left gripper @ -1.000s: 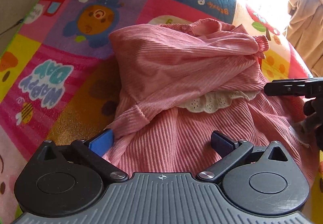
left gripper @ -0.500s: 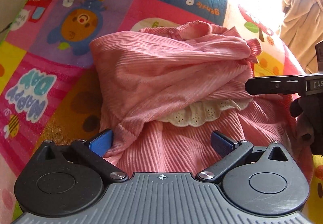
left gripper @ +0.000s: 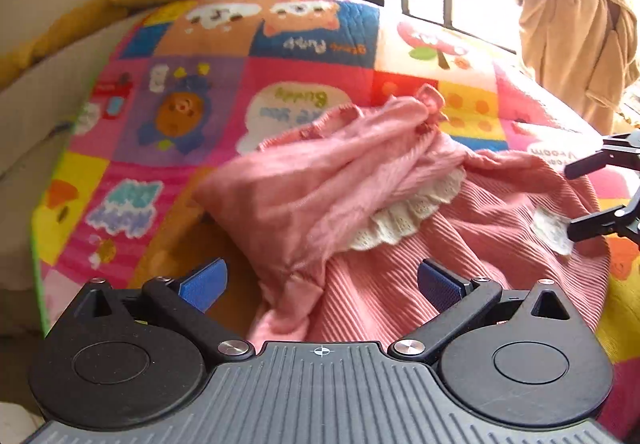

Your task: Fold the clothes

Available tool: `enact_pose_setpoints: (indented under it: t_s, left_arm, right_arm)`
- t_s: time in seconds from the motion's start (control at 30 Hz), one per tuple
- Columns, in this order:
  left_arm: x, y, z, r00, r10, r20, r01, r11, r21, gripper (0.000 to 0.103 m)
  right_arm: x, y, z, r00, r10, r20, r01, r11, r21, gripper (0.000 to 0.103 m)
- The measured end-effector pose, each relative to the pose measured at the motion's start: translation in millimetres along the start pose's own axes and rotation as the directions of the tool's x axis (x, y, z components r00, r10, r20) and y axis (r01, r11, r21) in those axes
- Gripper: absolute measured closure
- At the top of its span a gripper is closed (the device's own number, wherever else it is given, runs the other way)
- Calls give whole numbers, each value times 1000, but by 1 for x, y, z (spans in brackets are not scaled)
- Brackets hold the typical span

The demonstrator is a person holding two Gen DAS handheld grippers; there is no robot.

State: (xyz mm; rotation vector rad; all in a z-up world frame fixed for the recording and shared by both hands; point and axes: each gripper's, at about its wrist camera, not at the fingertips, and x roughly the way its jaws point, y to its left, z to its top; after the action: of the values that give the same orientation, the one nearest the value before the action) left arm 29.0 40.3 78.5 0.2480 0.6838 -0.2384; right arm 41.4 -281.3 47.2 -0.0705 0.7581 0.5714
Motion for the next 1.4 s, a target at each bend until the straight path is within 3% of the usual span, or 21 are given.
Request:
enact_pose_setpoints:
  t_s: [0.03,0.1,0.2,0.27,0.37,0.47,0.53,0.6,0.73,0.87,1.0,1.1,1.2,1.23,1.3,1.4]
  left_arm:
    - [-4,-5,8,999,22,35,-23,1000,18,0]
    - [1,-20,25,998,-18,58,13,997,74,0]
    - [39,-52,43,999,-37,26,31,979,203,0]
    - [69,-63,46,1000,14,-18,-9,959,283,0]
    - [107,-54,44,985,168,-31,-147,926,347,0]
    - [97,-12,53,957,289,36,-289,930,227,0]
    - [78,21,57,946,321,46,-324,942,85,0]
    - [60,55,53,934,354,41,-352,935,-48,0]
    - [54,87,27,926,377,-20,-377,924,-60,0]
    - [59,94,1,942,326,-83,-331,942,-56,0]
    - [57,97,-14,960,267,-86,-275,956,-99,0]
    - [57,102,-15,967,244,-70,-251,959,-133,0]
    - [58,104,-14,975,218,-47,-222,963,-155,0]
    - [58,104,-14,977,208,-38,-211,964,-160,0]
    - [59,104,-15,974,227,-26,-228,960,-162,0]
    - [60,112,-18,970,244,-11,-242,953,-184,0]
  right_arm:
    - [-1,-2,-1,999,-26,27,25,999,23,0]
    - [0,-7,-3,995,-73,72,68,995,73,0]
    - [20,-11,-7,995,-83,53,75,988,136,0]
    - [33,-8,-11,993,-116,35,110,985,135,0]
    - [41,5,-16,982,-187,12,185,980,72,0]
    - [42,13,-19,976,-216,3,216,976,35,0]
    - [42,13,-18,977,-211,-9,211,977,27,0]
    - [38,15,-11,976,-219,-18,218,976,-11,0]
    - [10,32,26,970,-227,90,236,965,-111,0]
    - [-1,64,72,963,-206,174,246,935,-256,0]
    - [28,96,101,960,-215,179,270,877,-398,0]
    - [77,133,108,962,-221,158,272,789,-551,0]
    - [129,158,107,958,-252,140,282,719,-636,0]
    - [144,163,106,951,-274,146,300,695,-653,0]
    - [164,161,111,913,-349,212,400,661,-634,0]
    - [141,116,137,817,-466,340,572,731,-373,0]
